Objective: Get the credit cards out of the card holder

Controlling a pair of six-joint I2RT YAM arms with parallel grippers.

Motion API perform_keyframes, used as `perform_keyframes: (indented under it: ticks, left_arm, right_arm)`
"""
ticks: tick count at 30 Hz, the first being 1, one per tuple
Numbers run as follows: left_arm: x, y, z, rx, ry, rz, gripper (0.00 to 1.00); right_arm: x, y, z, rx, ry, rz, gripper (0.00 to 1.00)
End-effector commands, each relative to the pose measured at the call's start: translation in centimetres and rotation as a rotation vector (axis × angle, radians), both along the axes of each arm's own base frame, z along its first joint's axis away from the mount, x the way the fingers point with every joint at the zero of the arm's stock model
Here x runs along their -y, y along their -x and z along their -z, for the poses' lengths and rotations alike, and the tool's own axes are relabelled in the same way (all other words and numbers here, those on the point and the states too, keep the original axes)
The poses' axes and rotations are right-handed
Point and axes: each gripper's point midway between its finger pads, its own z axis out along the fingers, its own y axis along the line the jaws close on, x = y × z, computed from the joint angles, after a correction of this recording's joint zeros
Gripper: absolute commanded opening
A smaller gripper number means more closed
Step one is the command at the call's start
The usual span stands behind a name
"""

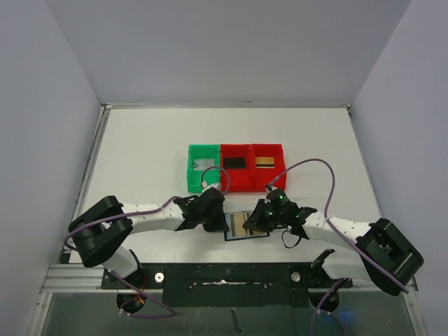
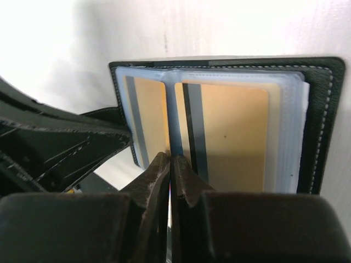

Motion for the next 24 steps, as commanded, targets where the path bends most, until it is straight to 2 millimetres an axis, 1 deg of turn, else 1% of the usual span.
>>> perform_keyframes:
  ticks: [1, 5, 11, 17, 21, 24]
  left_arm:
    - [-1.0, 0.1, 0.6, 0.011, -0.065, 0.009, 0.00]
    - [-1.3, 0.2, 0.8, 0.005, -0.074, 0.009, 0.00]
    - [-1.5, 0.2, 0.7, 0.011, -0.084, 0.007, 0.00]
    - [-1.7, 0.2, 0.7, 0.017, -0.092, 0.007, 0.00]
    - [-1.8, 0.1, 0.5, 0.023, -0.091, 0.006, 0.00]
    - [-1.8, 0.0, 0.2, 0.031, -0.081, -0.003, 0.00]
  right_arm:
    - [-2.6, -0.8, -4.6, 0.102, -0.194, -0.048, 0.00]
    - [-1.8, -0.6, -4.3, 0.097, -0.170, -0.038, 0.00]
    - [-0.6, -0.4, -3.6, 0.086, -0.149, -0.016, 0.00]
    - [-0.1, -0.3, -3.3, 0.076, -0.139, -0.007, 0.00]
    - [0.4, -0.3, -2.5, 0.053, -0.103, 0.011, 0.00]
    - [1.1, -0.6, -2.1, 0.047, -0.046, 0.036, 0.00]
